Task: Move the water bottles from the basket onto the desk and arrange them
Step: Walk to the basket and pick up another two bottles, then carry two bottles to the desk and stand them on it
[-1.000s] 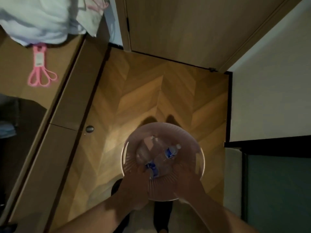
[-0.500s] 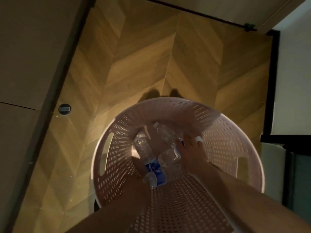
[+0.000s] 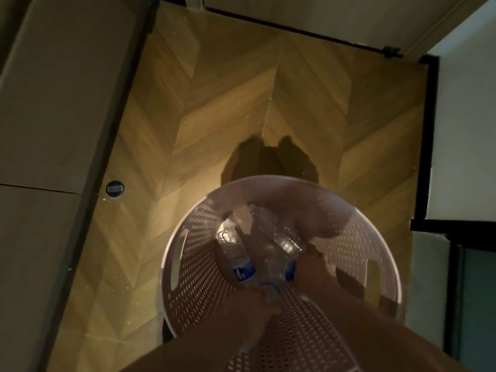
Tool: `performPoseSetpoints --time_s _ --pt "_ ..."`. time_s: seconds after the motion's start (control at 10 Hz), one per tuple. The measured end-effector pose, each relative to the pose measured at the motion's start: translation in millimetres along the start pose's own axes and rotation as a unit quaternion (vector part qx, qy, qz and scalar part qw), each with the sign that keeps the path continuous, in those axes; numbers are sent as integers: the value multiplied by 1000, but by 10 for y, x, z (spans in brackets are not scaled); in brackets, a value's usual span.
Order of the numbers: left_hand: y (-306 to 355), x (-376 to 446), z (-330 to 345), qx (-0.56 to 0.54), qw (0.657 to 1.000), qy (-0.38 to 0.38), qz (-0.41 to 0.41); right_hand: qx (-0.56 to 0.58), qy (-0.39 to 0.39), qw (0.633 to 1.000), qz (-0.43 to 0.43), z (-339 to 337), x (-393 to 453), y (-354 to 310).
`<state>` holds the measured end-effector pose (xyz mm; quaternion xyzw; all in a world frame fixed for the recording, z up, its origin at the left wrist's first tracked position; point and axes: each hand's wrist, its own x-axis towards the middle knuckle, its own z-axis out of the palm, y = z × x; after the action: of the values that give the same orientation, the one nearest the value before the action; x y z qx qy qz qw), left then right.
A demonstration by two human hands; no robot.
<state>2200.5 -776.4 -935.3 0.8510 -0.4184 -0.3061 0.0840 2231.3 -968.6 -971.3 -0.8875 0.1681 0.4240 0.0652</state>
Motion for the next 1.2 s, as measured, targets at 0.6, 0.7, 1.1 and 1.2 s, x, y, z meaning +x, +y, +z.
performPoseSetpoints --time_s 0.6,0.7,1.1,1.2 --pt "960 -3011 -3185 -131 979 149 -51 273 7 962 -13 -2625 -4029 -41" --pt "1310 -3453 -3643 -158 967 178 -96 276 30 959 -60 -2964 -4624 -129" --pt "2777 -4553 -4024 -262 766 379 -449 143 176 895 -384 -3691 -5950 -363" --pt "3191 -4803 -3977 -274 696 420 -514 53 125 890 -436 -3840 -6238 -534"
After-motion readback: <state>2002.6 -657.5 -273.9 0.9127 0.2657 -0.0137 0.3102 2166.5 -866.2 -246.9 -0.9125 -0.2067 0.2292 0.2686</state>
